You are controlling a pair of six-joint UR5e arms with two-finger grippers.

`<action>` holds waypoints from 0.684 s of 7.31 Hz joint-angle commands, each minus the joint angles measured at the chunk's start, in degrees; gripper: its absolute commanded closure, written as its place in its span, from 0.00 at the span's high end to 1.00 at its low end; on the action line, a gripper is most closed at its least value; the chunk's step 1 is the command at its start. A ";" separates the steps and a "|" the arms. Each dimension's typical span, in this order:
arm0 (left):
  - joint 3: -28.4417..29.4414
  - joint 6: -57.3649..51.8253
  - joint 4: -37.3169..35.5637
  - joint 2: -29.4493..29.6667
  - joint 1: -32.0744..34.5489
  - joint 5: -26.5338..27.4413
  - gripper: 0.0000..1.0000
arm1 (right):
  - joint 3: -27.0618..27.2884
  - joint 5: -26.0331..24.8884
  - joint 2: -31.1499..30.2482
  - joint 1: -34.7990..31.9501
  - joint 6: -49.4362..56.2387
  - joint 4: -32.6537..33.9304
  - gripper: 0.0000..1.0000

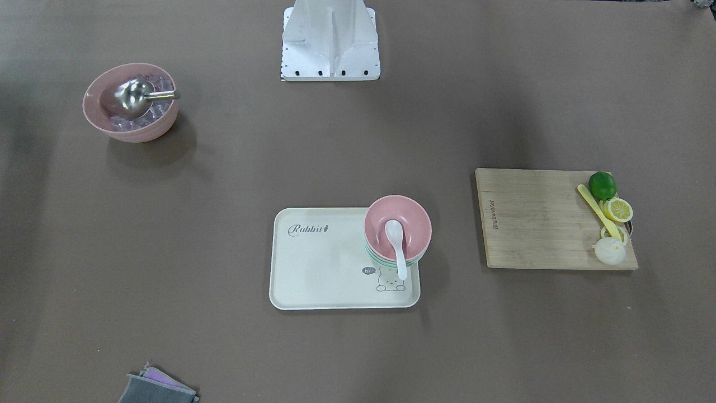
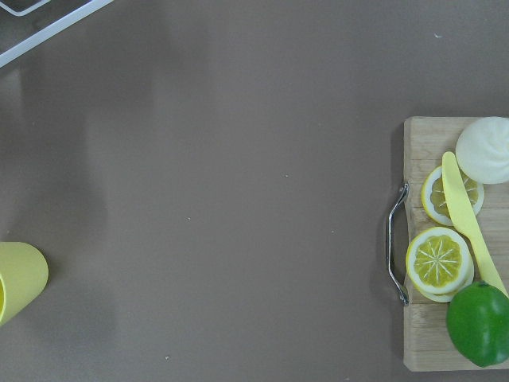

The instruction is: Stack pink bowl on green and place spoon

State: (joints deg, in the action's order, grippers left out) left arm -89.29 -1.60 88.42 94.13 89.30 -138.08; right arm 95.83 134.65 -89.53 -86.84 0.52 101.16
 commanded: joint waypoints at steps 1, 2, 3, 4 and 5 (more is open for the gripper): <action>-0.01 0.02 0.00 0.09 0.00 0.00 0.99 | 0.06 0.00 0.15 0.00 0.01 -0.09 1.00; -0.10 0.02 0.00 0.09 0.00 0.00 0.99 | 0.06 0.00 0.23 0.00 0.01 0.00 1.00; -0.10 0.02 0.00 0.09 0.00 0.00 0.99 | 0.06 0.00 0.32 0.00 0.01 -0.09 1.00; -0.10 0.02 0.00 0.35 0.00 0.00 0.99 | 0.14 0.00 0.58 0.00 -0.08 -0.09 1.00; -0.10 0.02 0.00 0.35 0.00 0.00 0.99 | 0.14 0.00 0.67 0.00 -0.08 -0.09 1.00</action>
State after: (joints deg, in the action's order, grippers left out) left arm -89.38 -1.58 88.42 94.39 89.30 -138.08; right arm 95.94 134.65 -89.03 -86.84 0.47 101.08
